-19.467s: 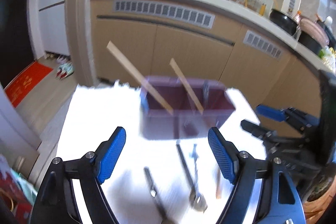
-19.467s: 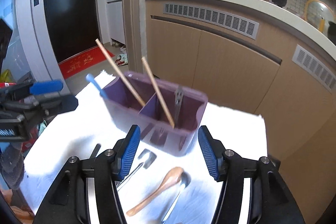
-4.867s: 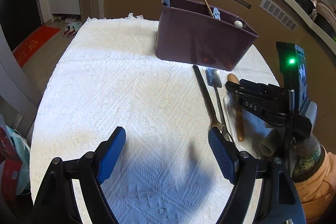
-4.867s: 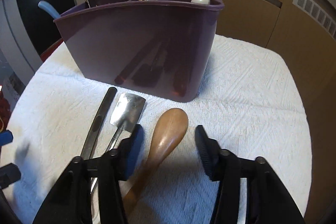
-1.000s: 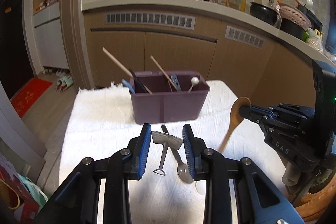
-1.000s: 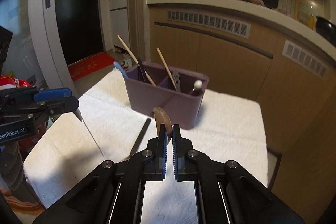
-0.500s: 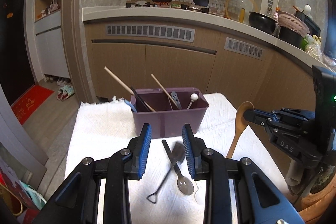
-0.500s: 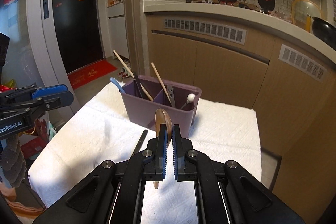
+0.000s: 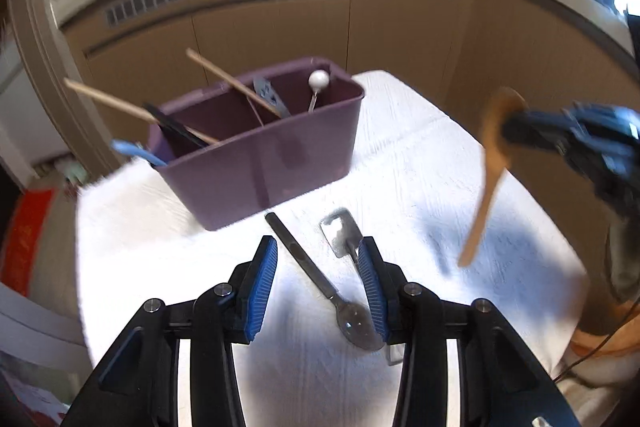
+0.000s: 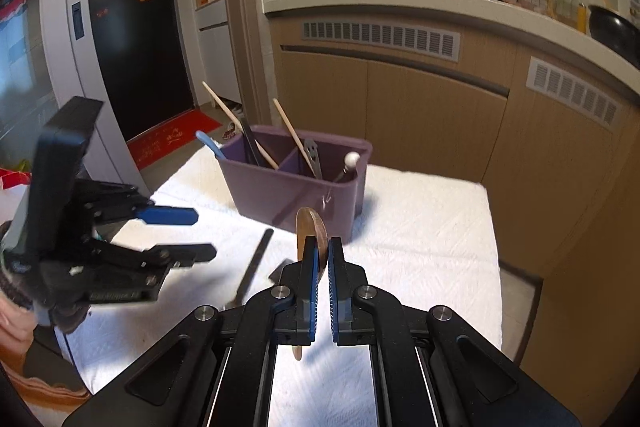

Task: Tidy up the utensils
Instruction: 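Carry the turner with the left tool while the right tool raises the wooden spoon toward the holder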

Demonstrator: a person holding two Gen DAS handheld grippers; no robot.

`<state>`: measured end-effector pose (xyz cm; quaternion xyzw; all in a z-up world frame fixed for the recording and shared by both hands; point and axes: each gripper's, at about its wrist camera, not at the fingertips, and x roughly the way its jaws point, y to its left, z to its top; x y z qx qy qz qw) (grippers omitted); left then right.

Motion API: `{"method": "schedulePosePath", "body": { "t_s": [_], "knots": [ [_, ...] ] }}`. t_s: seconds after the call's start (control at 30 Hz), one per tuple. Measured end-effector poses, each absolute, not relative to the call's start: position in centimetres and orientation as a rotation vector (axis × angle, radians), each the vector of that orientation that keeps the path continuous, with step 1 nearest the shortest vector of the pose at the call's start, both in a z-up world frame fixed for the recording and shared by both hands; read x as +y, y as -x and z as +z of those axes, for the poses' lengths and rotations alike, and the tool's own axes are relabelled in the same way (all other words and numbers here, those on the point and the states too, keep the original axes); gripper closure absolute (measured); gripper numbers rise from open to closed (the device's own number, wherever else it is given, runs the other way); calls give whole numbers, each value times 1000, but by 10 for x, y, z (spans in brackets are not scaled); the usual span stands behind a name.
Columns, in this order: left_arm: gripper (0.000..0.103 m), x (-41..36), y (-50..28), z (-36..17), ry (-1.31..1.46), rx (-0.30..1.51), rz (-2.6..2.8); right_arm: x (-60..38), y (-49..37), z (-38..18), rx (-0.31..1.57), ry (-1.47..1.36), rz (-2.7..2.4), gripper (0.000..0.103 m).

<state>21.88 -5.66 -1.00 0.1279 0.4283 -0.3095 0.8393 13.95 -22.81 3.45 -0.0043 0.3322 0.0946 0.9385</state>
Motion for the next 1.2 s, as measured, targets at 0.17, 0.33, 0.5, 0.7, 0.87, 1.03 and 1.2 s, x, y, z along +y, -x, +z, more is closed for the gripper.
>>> {"method": "schedulePosePath", "body": {
  "t_s": [0.17,0.33,0.5,0.7,0.87,1.03,1.2],
  "knots": [
    [54,-62,-241,-32,-138,1065,-628,-242,-136,15,717,1,180,98],
    [53,-97,-236,-52,-198,1079,-573,-252,-142,3,734,-38,193,98],
    [54,-121,-246,-71,-245,1081,-547,-260,-142,-5,743,-63,195,98],
    [56,-122,-265,-94,-220,1138,-503,-266,-139,-7,738,-77,193,98],
    [64,-123,-270,-97,-217,1122,-474,-268,-141,-9,738,-83,190,98],
    [72,-122,-266,-97,-206,1101,-461,-264,-139,-7,736,-76,191,98],
    [73,-108,-238,-77,-192,1020,-457,-258,-137,-4,739,-55,188,98]
  ]
}}
